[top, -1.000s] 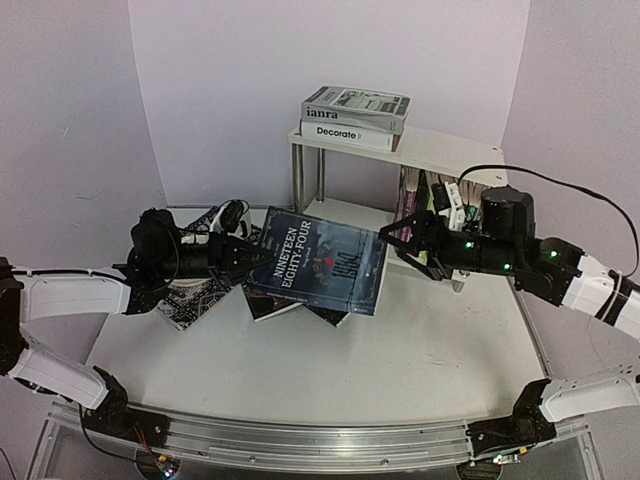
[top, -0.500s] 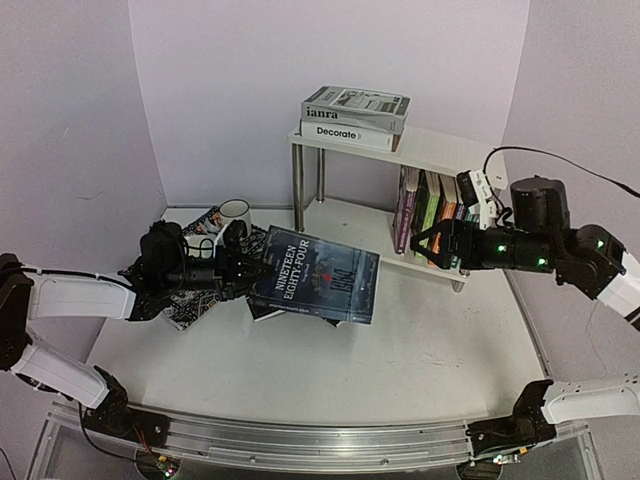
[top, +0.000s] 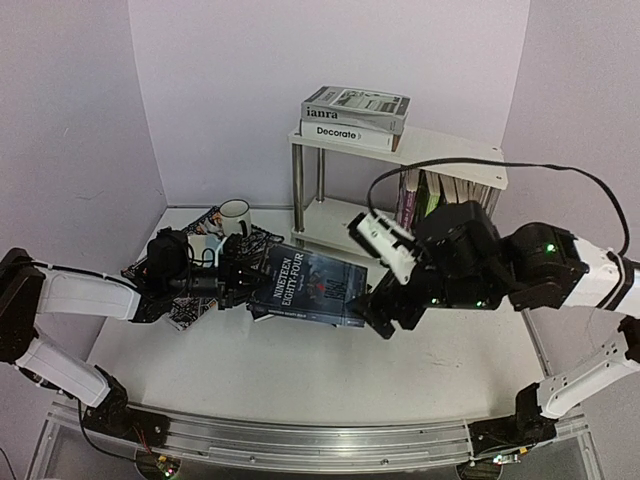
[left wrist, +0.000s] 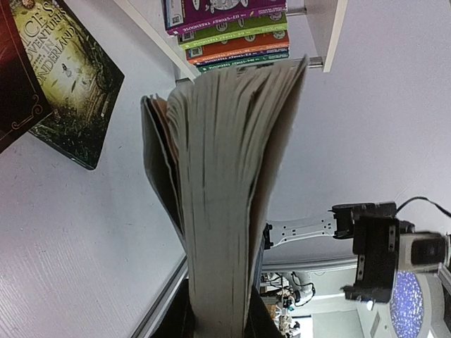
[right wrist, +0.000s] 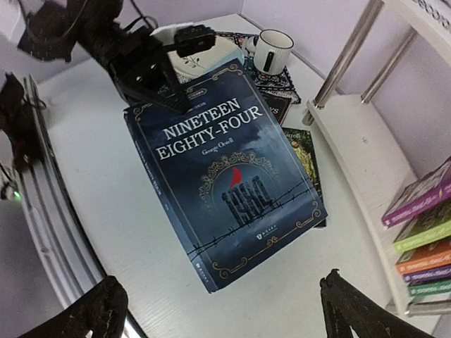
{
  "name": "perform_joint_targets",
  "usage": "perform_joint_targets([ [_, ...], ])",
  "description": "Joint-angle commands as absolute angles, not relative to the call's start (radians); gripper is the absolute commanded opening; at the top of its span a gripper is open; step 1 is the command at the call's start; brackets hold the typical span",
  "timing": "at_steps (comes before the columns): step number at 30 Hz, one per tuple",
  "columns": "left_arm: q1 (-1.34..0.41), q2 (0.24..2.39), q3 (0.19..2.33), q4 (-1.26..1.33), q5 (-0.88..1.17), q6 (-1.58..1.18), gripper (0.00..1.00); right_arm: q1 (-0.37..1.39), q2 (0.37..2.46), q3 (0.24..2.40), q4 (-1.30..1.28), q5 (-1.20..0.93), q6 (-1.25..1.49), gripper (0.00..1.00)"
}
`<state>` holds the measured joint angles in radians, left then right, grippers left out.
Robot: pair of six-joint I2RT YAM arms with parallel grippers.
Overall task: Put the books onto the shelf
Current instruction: Pass from the right arm to the left, then pass from the left arm to the right
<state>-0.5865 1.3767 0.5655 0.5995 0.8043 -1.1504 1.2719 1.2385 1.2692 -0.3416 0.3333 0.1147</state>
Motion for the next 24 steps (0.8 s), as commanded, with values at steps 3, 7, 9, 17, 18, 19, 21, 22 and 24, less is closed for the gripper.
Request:
perform_joint_targets([
  [3,-0.575,1.376,0.588,0.693,0.817,-1.162,0.0,1.497,1.434,1.339,-0.416,0.761,-0.167,0.96],
  [7,-0.574,1.379,0.592,0.69,0.821,-1.163,0.0,1.546,1.546,1.36,-0.411,0.897,-0.23,0.98],
  [9,-0.574,1.382,0.592,0.689,0.821,-1.164,0.0,1.548,1.597,1.375,-0.41,0.937,-0.244,0.98],
  [17,-0.574,1.399,0.594,0.687,0.829,-1.184,0.0,1.548,1.753,1.454,-0.379,1.067,-0.303,0.89],
  [18,-0.574,1.401,0.594,0.686,0.83,-1.188,0.0,1.548,1.779,1.468,-0.374,1.073,-0.311,0.88],
  [19,-0.574,1.401,0.594,0.687,0.831,-1.191,0.0,1.548,1.802,1.482,-0.365,1.081,-0.32,0.87],
  [21,-0.573,1.401,0.592,0.685,0.831,-1.193,0.0,1.548,1.838,1.5,-0.345,1.092,-0.349,0.86],
  [22,-0.574,1.398,0.591,0.686,0.831,-1.194,0.0,1.548,1.853,1.51,-0.332,1.094,-0.364,0.83],
  [24,-0.574,1.394,0.588,0.685,0.83,-1.197,0.0,1.548,1.884,1.521,-0.301,1.093,-0.396,0.81],
])
